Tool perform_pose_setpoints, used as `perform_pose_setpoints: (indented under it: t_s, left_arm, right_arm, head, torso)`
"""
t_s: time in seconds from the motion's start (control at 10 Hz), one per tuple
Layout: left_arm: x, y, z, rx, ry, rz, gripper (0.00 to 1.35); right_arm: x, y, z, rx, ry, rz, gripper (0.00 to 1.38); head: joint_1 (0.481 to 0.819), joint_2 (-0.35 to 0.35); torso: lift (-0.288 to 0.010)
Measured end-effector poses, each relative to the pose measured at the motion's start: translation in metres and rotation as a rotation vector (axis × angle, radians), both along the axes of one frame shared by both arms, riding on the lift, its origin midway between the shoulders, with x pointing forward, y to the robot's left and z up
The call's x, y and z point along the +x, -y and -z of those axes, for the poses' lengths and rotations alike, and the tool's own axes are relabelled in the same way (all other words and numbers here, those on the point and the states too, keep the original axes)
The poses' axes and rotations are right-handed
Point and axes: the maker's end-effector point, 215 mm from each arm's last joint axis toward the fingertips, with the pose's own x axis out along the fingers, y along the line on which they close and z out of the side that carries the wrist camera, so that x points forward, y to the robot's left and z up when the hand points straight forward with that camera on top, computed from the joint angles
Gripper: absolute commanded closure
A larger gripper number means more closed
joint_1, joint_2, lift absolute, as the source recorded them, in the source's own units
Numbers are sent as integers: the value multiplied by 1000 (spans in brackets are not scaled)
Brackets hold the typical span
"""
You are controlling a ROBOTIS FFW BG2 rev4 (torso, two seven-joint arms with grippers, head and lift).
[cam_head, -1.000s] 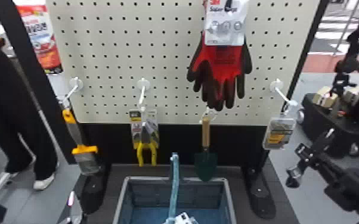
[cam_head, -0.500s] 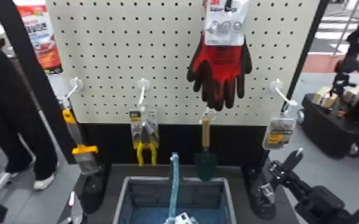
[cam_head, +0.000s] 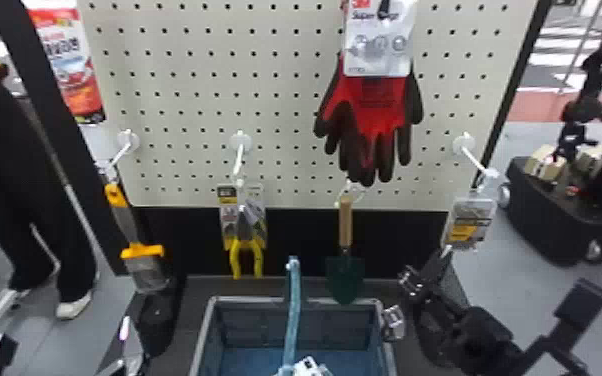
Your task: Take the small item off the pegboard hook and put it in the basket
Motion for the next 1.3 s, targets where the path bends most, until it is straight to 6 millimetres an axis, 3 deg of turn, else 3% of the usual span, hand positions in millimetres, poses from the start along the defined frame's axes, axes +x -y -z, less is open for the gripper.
perform_pose_setpoints:
  t_s: [0.4,0.8,1.3]
  left_arm:
    - [4,4,-2,0,12,14,98]
    - [4,4,5,-17,8,7,98]
    - [4,6,10,-26,3,9,98]
  right_arm:
    - [5,-31,28,48,-51,-63,1256]
    - [5,-48,59,72,-103,-103,1256]
    - [-6,-69,82,88,-154,-161,1256]
  head:
    - [549,0]
    - [549,0]
    - [549,0]
  torso:
    - [-100]
    - [-100]
    - [-100]
